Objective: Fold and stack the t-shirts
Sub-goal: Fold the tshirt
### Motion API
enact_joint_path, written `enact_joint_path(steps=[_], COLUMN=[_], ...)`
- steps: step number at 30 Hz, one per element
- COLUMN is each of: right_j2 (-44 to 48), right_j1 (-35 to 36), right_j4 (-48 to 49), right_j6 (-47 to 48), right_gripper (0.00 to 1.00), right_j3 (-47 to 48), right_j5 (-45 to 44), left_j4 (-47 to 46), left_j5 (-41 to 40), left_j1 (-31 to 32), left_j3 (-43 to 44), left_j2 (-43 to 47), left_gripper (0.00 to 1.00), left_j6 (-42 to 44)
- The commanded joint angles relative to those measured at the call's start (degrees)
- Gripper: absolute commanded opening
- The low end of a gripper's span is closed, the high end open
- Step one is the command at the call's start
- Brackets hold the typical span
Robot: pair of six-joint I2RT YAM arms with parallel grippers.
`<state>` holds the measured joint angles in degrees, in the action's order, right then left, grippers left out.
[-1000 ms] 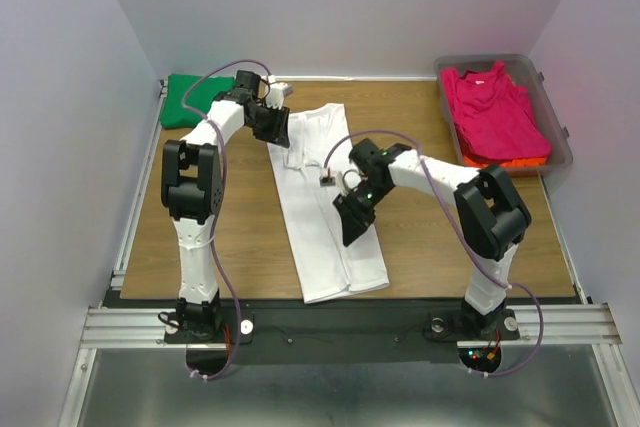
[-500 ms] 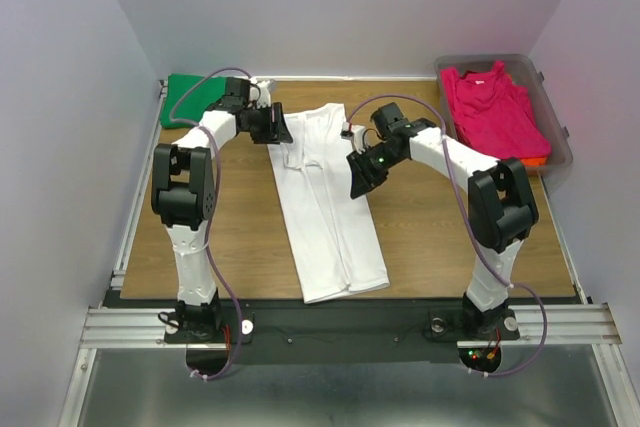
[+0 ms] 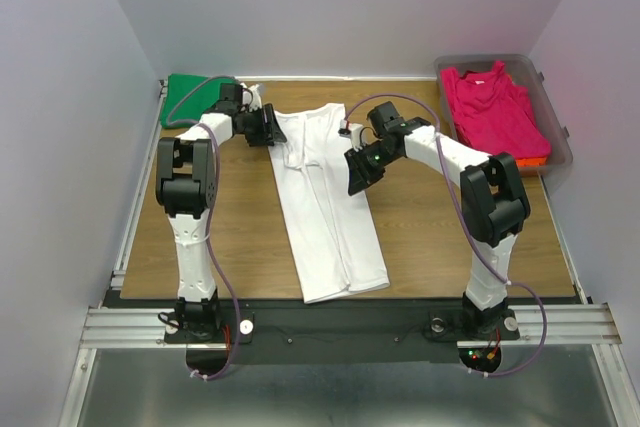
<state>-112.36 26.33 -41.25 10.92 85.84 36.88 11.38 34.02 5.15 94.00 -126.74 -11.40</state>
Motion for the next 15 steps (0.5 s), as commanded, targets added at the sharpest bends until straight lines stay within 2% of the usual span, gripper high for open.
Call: enact_joint_path(steps=[1, 4, 15], right_j2=[-0.2, -0.1, 0.1], right_j1=[0.5, 0.9, 1.9], right_j4=[2.2, 2.3, 2.6], right_j6=[0.8, 1.4, 2.8], right_gripper=[0.26, 0.23, 0.22], right_j3=[0.8, -0.7, -2.0], right_j5=[2.1, 2.7, 3.1], left_j4=[-2.3, -2.7, -2.9], left_j5=[1.8, 2.3, 3.0], left_j1=[0.2, 0.2, 0.2], left_j3=[3.3, 3.3, 4.8], left_j2=[0.2, -0.1, -2.3], left_gripper=[0.61, 0.61, 0.61], left_j6=[-1.0, -1.4, -2.6])
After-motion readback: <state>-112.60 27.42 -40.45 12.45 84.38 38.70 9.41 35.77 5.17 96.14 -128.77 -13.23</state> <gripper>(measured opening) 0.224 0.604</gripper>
